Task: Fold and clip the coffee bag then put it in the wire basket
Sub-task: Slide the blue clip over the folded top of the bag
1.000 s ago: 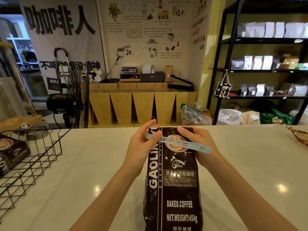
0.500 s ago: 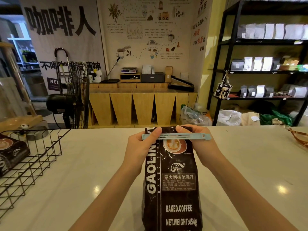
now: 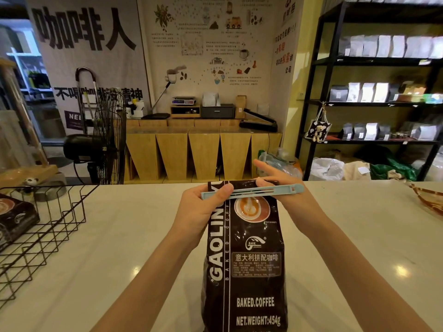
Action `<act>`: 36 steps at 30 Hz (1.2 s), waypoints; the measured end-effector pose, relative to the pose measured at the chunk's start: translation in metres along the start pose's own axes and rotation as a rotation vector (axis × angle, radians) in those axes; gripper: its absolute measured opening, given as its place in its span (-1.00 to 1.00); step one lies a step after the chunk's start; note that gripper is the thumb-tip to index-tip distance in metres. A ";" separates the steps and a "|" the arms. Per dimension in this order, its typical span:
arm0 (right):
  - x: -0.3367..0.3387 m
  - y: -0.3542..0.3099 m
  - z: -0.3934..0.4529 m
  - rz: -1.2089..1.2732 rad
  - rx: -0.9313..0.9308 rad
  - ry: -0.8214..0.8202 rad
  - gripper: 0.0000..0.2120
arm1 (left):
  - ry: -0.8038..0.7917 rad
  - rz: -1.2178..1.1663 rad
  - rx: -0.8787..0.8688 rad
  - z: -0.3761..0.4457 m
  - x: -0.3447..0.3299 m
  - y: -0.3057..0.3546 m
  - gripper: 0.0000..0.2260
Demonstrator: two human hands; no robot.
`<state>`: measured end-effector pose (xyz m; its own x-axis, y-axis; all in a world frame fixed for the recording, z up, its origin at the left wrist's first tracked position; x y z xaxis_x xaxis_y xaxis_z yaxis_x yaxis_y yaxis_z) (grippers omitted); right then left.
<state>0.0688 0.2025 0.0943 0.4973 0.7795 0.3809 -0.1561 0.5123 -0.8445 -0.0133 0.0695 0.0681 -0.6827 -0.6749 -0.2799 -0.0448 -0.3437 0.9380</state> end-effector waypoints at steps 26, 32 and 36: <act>0.017 0.014 -0.010 0.095 -0.150 -0.189 -0.72 | 0.046 -0.045 0.002 0.010 0.009 -0.004 -0.81; 0.023 0.011 -0.013 0.095 -0.088 -0.127 -0.70 | -0.029 0.073 -0.041 0.011 0.006 0.005 -0.92; 0.021 0.014 -0.013 0.091 -0.051 -0.051 -0.86 | -0.033 0.204 -0.093 0.009 0.009 0.010 -0.90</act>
<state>0.0882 0.2213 0.0856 0.4389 0.8400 0.3189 -0.1542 0.4200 -0.8943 -0.0265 0.0657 0.0771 -0.6941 -0.7157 -0.0779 0.1634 -0.2620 0.9511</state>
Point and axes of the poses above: each hand's wrist, its own z-axis towards the middle knuckle, its own x-axis out of the back of the hand, y = z × x, the point moved 7 cm from there along z, towards the middle knuckle, and after that the axes turned 5 degrees about -z, right-handed, at the moved point
